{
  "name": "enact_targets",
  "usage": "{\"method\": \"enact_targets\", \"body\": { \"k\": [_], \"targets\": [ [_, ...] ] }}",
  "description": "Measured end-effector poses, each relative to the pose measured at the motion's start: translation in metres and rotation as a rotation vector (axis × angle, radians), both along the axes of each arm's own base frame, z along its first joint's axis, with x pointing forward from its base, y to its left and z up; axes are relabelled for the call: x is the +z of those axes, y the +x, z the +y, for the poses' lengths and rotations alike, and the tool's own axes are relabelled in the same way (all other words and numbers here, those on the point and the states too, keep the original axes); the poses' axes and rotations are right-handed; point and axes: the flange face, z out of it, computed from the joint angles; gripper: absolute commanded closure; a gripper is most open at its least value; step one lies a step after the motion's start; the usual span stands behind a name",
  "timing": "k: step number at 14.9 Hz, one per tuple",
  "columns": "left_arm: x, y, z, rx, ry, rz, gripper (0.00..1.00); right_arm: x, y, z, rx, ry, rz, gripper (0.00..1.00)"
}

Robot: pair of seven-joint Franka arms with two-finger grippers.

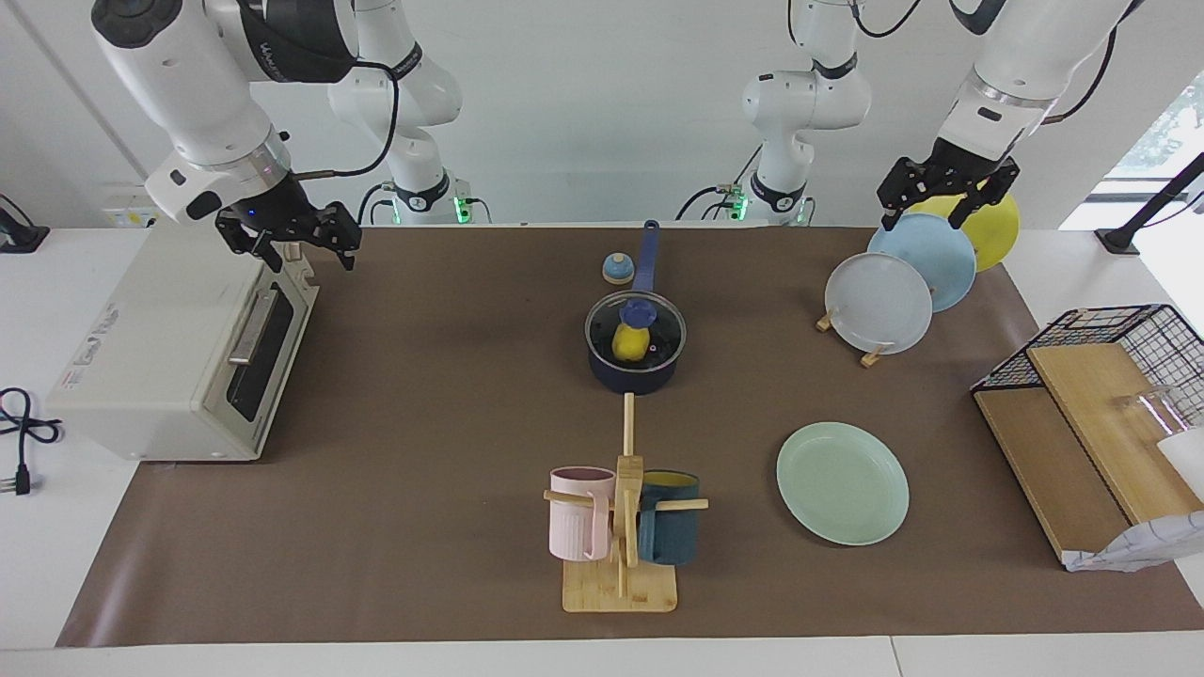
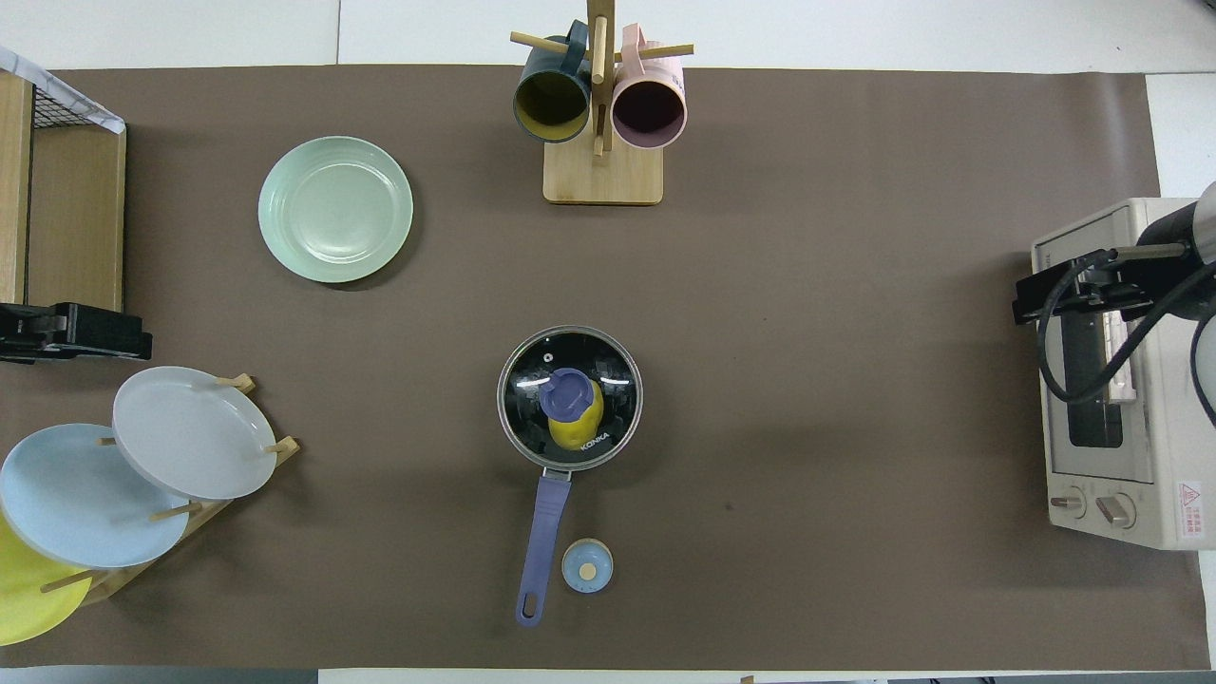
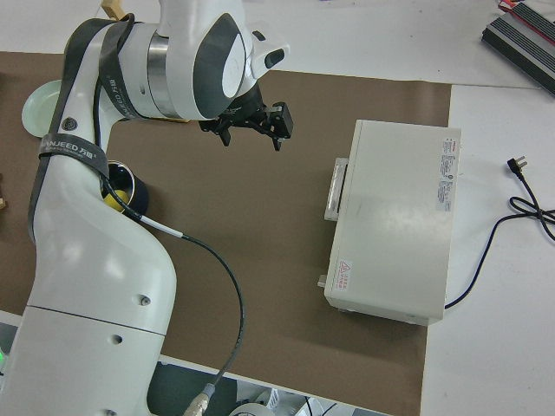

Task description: Transfer potato from pot to plate

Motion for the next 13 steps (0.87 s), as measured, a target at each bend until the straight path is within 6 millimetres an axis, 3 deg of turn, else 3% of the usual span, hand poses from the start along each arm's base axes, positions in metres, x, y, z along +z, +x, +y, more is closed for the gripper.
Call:
{"method": "enact_targets", "body": {
  "k": [7, 13],
  "targets": [
    [0.0, 0.0, -0.001, -0.002, -0.001, -0.003, 0.0, 0.0, 0.0, 0.0, 0.0, 0.0, -0.001, 0.0],
    [0.009, -0.004, -0.019, -0.035, -0.006, -0.037, 0.0, 0.002, 0.001, 0.012, 0.067, 0.017, -0.019, 0.0]
  ]
}}
